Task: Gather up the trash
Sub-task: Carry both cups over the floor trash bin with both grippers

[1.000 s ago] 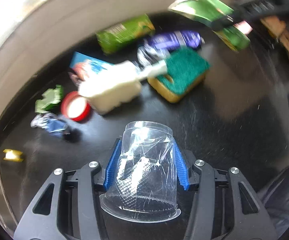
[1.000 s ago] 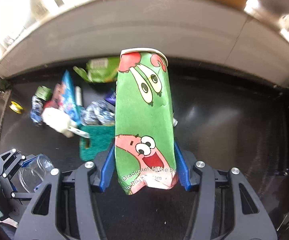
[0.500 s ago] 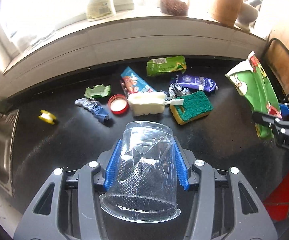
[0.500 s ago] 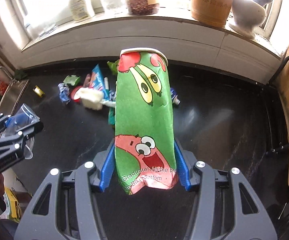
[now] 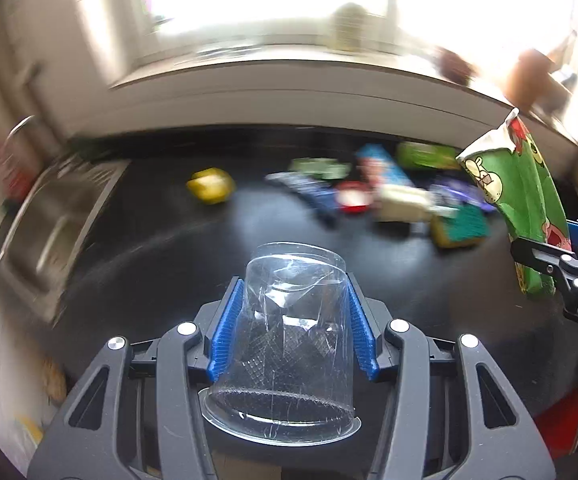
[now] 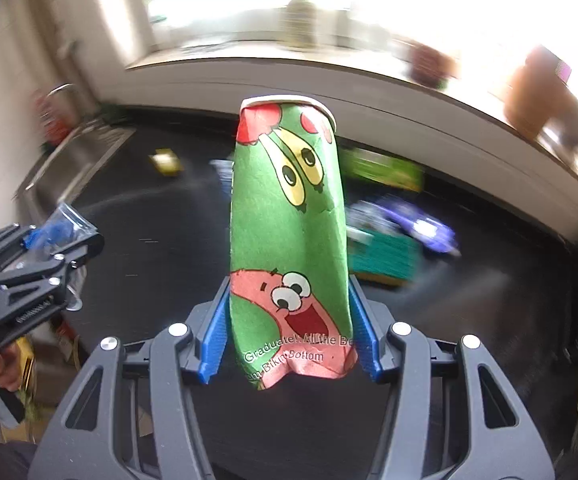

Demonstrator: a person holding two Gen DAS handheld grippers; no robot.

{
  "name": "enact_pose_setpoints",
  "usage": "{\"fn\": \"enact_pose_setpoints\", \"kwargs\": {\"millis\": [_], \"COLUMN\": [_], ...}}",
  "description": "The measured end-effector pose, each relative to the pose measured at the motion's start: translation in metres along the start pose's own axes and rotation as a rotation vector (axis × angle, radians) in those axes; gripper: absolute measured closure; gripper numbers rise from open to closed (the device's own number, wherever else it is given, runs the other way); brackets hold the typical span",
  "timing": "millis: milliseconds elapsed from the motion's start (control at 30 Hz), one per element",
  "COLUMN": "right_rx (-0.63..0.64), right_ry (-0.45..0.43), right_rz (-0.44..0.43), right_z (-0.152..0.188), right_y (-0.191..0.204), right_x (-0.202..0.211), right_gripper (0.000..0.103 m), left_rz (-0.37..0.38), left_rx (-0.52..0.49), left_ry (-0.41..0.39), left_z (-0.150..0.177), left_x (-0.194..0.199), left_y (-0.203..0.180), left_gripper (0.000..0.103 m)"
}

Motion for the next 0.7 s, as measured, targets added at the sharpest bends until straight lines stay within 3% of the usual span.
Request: {"fn": "enact_pose_setpoints", "kwargs": {"millis": [200,300,433,567,700], "right_rx": [0.314,0.467,0.651,0.765,0.835], "right_ry": [0.045,0.122,0.241,0.357,0.450], "right_rz": [-0.181,-0.278,-0.359,-0.374,-0.323], "right_z": [-0.020,-0.001,0.038,0.078,0.112], "right_y": [0.184,0.278,0.387,0.457,0.492], "right_x": [-0.033,-0.061,-0.107,-0.158,-0.210], "right_gripper": [0.049,0.049,0.049,0.049,0.049], "left_rz": [-0.102,-0.159,-0.197,-0.163,-0.121], "left_rx": [0.289,0.455,0.607,0.716,0.799], "left_ry": [0.058,0.114,0.171,0.170,0.170], "left_z": [0.082,0.147,0.221,0.282,0.318], "left_x": [-0.004,-0.023,-0.056,-0.095,-0.139], "left_y": [0.145,0.217,0.279,0.317,0.337], "left_gripper": [0.054,0.054,0.054,0.053,0.053]}}
Point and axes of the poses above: each gripper's, at about its wrist camera, not at the fingertips, and x roughly against the way its jaws point, y to its left, z to its underside, the point moved 10 cm from there along -x, roughly the way its jaws point, and after that the axes turned 14 degrees about y, right-handed, at the moved point
